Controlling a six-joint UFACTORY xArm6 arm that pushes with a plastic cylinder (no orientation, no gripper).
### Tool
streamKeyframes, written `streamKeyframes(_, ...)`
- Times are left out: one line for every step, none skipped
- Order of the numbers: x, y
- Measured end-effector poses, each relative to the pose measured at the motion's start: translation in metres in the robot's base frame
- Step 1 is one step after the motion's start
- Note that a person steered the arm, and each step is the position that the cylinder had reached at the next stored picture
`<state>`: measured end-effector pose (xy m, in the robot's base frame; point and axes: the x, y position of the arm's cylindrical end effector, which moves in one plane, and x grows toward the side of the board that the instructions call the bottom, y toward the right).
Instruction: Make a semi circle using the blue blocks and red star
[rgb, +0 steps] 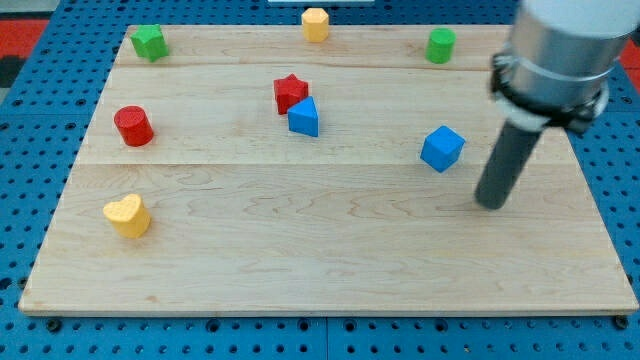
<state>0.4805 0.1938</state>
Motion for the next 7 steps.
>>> streamKeyframes(-0.063,0.001)
streamKeyframes(-0.099,-0.007)
streamKeyframes(-0.099,-0.059)
streamKeyframes(-0.044,-0.068)
streamKeyframes(0.019,-0.074)
streamKeyframes(0.051,-0.063)
streamKeyframes(-0.006,-0.075)
